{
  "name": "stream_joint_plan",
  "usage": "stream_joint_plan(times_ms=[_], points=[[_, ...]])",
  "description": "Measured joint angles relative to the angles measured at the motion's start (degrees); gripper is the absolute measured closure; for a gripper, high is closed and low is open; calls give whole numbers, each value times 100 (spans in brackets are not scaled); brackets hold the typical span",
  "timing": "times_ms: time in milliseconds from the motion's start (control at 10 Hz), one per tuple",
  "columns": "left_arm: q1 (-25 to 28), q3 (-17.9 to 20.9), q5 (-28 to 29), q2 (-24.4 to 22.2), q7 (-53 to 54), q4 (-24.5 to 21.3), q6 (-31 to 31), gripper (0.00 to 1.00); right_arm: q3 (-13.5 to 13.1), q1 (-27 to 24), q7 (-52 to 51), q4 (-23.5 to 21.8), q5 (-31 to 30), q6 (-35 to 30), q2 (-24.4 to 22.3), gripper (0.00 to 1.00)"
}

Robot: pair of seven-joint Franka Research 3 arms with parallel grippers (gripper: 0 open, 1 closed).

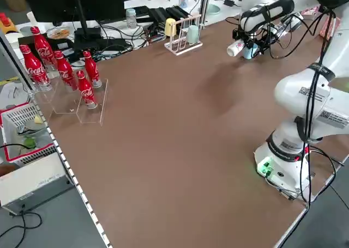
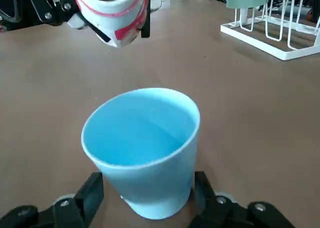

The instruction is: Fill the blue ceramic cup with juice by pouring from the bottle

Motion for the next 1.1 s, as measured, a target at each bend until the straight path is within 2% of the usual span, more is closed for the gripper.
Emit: stream_joint_plan(times_ms=[300,1100], points=[[-75,4,376,51,-362,63,0,58,15,0,0,-4,1,0,0,18],[-111,33,688,122,-507,167,0,58,16,0,1,-5,10,0,0,18]])
